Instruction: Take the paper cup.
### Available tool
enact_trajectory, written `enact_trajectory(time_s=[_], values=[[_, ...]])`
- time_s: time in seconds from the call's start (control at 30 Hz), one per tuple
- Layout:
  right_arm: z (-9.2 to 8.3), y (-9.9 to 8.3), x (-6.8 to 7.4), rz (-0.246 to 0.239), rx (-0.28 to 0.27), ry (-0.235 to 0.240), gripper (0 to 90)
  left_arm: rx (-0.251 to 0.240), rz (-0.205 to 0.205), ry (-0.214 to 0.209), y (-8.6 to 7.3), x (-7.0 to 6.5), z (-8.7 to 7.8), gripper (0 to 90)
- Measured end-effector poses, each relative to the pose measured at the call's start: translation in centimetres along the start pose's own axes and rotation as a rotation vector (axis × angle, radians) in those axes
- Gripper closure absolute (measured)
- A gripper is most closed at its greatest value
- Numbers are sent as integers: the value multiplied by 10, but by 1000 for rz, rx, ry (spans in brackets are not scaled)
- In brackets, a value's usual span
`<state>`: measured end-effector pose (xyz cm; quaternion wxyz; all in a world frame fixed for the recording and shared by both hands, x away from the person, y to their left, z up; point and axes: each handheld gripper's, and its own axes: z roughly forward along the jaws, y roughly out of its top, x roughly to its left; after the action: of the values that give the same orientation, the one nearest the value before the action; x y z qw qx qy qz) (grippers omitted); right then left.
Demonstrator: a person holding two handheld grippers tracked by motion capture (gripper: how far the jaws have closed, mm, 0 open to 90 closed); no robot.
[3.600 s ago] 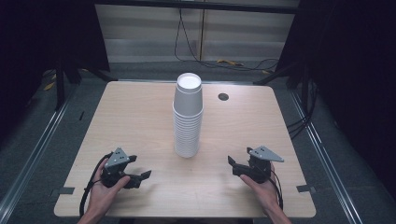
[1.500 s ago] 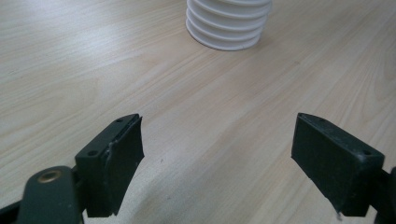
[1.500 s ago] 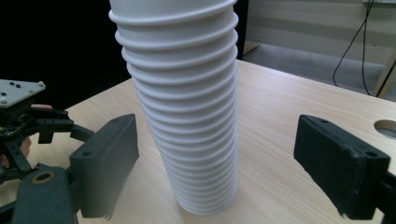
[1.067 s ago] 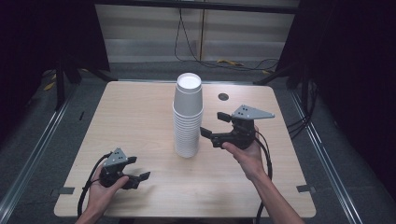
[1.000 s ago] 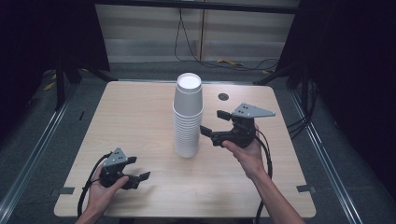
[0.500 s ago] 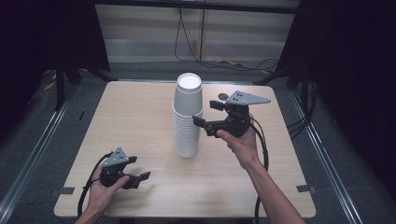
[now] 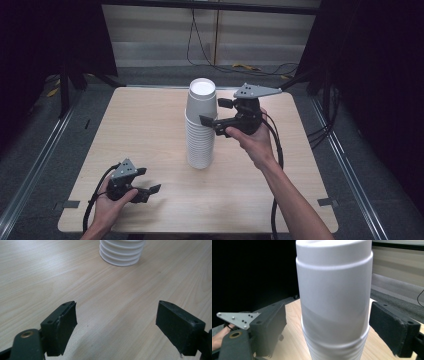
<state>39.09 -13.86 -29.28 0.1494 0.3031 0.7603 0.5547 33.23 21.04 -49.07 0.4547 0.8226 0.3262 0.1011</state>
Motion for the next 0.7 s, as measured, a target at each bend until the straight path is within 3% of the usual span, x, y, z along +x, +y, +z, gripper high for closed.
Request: enact_trajectory(time_s=[0.7], values=[[16, 29, -3, -41, 65, 0, 132, 6, 17, -1, 1, 0, 0, 167]])
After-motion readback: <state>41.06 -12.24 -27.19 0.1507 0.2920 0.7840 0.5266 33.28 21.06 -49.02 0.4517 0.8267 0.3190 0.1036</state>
